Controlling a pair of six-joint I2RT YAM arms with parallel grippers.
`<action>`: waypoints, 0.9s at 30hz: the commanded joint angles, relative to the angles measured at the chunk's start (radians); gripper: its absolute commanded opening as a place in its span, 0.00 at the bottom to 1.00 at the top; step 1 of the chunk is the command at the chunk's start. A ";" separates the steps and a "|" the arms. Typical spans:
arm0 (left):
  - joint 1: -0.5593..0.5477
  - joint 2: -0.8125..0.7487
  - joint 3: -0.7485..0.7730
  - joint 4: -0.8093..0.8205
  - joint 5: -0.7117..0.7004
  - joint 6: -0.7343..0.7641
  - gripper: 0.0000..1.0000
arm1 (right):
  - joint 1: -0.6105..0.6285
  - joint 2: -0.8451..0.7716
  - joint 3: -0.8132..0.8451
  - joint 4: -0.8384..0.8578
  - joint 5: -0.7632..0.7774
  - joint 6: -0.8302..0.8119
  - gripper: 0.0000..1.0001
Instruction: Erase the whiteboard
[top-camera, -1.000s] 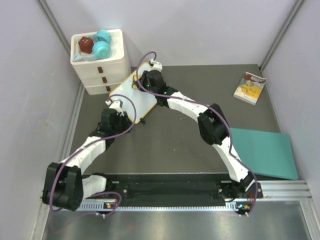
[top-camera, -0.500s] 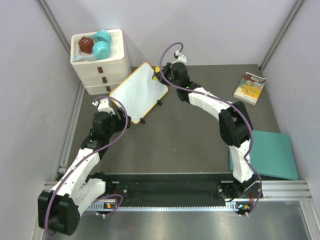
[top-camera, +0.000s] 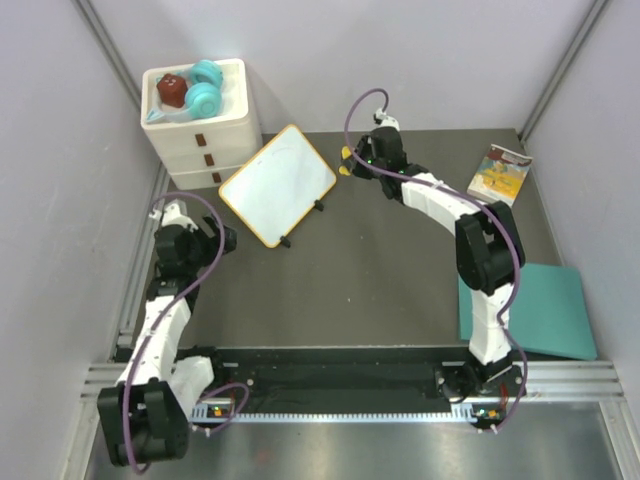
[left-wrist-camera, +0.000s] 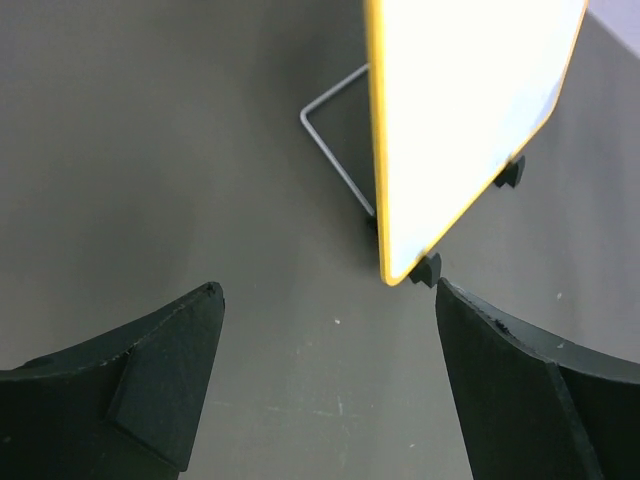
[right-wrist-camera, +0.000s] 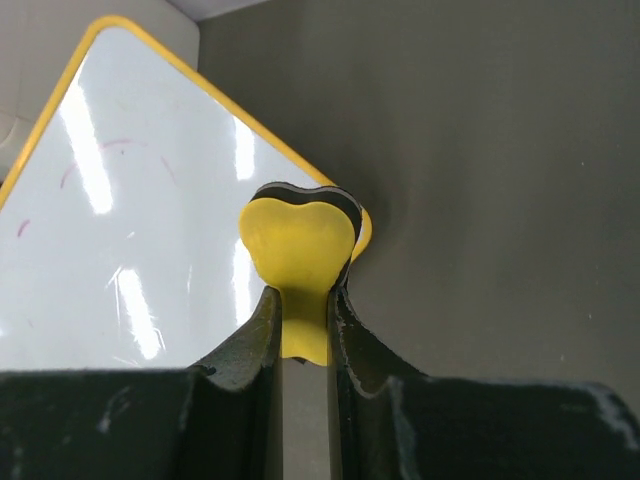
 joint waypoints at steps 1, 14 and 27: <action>0.101 0.053 -0.017 0.146 0.201 -0.067 0.89 | -0.029 -0.062 0.009 -0.015 -0.079 -0.061 0.02; 0.064 0.137 -0.288 0.679 0.386 -0.219 0.71 | -0.046 -0.030 0.015 -0.025 -0.165 0.001 0.02; -0.080 0.431 -0.313 0.959 0.237 -0.305 0.62 | -0.049 -0.025 0.021 0.005 -0.202 0.025 0.02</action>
